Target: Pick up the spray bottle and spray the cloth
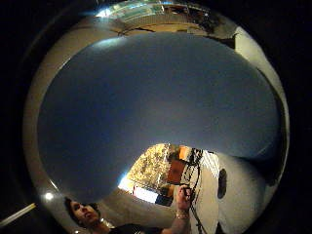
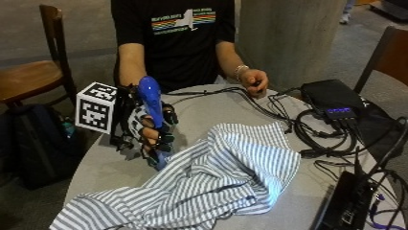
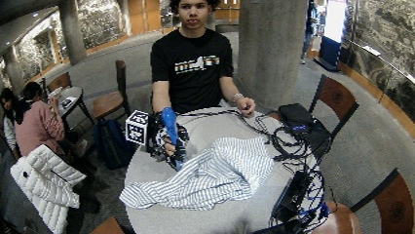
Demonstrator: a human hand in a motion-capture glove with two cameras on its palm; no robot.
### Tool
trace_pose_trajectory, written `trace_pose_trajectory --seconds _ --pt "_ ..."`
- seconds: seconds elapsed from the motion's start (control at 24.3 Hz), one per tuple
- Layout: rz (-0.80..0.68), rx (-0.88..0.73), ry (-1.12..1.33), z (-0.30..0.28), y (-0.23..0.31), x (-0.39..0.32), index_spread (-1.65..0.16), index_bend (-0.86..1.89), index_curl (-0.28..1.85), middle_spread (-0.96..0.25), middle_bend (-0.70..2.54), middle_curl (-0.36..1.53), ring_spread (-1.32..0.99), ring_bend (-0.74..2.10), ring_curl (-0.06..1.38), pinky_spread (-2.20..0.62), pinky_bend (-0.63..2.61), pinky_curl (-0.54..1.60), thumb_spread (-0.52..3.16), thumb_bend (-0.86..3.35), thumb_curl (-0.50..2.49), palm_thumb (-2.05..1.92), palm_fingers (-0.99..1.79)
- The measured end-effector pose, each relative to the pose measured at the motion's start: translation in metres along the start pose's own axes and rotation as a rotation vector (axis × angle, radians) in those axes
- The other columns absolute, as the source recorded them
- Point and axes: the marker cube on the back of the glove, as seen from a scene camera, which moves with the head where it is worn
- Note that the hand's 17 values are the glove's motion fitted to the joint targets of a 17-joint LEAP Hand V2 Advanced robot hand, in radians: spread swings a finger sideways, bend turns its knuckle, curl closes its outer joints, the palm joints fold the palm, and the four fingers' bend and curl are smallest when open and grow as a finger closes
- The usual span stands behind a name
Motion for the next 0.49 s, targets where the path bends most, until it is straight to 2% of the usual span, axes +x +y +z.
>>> trace_pose_trajectory --seconds 0.29,0.49 --pt "0.009 -0.033 0.004 -0.005 0.0 -0.009 -0.18 0.39 0.41 -0.04 0.43 0.45 -0.06 0.4 0.35 0.24 0.42 0.26 0.6 -0.02 0.61 1.1 1.09" --pt "0.056 -0.134 0.016 -0.016 0.001 -0.032 -0.18 0.35 0.42 -0.04 0.4 0.46 -0.07 0.38 0.36 0.24 0.41 0.27 0.56 -0.02 0.63 1.1 1.11"
